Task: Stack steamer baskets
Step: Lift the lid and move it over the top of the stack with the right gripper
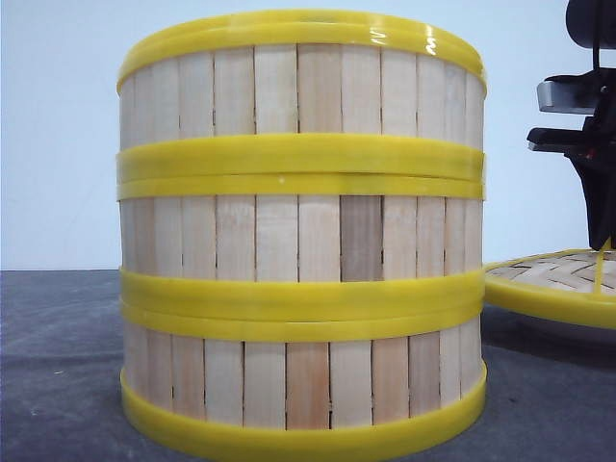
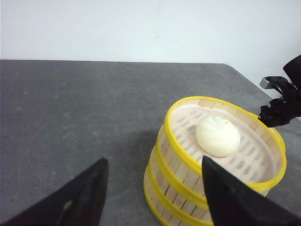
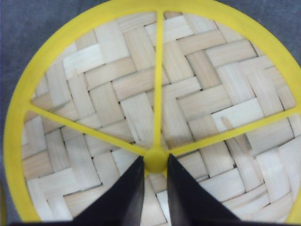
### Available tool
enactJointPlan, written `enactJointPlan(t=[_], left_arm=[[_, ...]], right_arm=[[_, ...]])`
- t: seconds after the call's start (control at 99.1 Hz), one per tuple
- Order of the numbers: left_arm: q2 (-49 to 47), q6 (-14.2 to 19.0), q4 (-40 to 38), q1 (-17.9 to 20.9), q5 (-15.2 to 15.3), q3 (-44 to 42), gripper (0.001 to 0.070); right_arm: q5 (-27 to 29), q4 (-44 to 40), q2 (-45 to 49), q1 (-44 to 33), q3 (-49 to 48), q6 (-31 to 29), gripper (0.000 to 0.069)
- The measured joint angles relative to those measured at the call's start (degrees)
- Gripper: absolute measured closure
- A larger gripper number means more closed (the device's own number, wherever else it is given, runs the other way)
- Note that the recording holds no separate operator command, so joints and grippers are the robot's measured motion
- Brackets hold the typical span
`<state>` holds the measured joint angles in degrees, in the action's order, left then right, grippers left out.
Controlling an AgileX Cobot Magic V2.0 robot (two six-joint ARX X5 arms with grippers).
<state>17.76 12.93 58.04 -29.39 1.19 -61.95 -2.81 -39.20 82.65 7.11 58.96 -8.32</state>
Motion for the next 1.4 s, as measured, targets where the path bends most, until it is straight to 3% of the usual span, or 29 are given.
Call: enactJointPlan(t=[0.474,0.878,1.181,1.403], left_arm=[[0.00,0.00,0.00,0.00,0.02,0.00,0.0364],[0.00,0.00,0.00,0.00,0.02,0.00,0.0364],[0.00,0.00,0.00,0.00,0.02,0.00,0.0364],[0.00,0.00,0.00,0.00,0.02,0.00,0.0364]], right_arm=[[-0.20,-0.07,-5.42,0.02,0.07,0.02,0.0637],[-0.70,-11.72,-14.21,1.64,12.07,1.11,0.0637],[-6.93,-19.41,-14.32,11.30,27.58,2.05,0.0640],[-9.16,-20.65,-14.03,22.91,29.83,0.96,0.0640]])
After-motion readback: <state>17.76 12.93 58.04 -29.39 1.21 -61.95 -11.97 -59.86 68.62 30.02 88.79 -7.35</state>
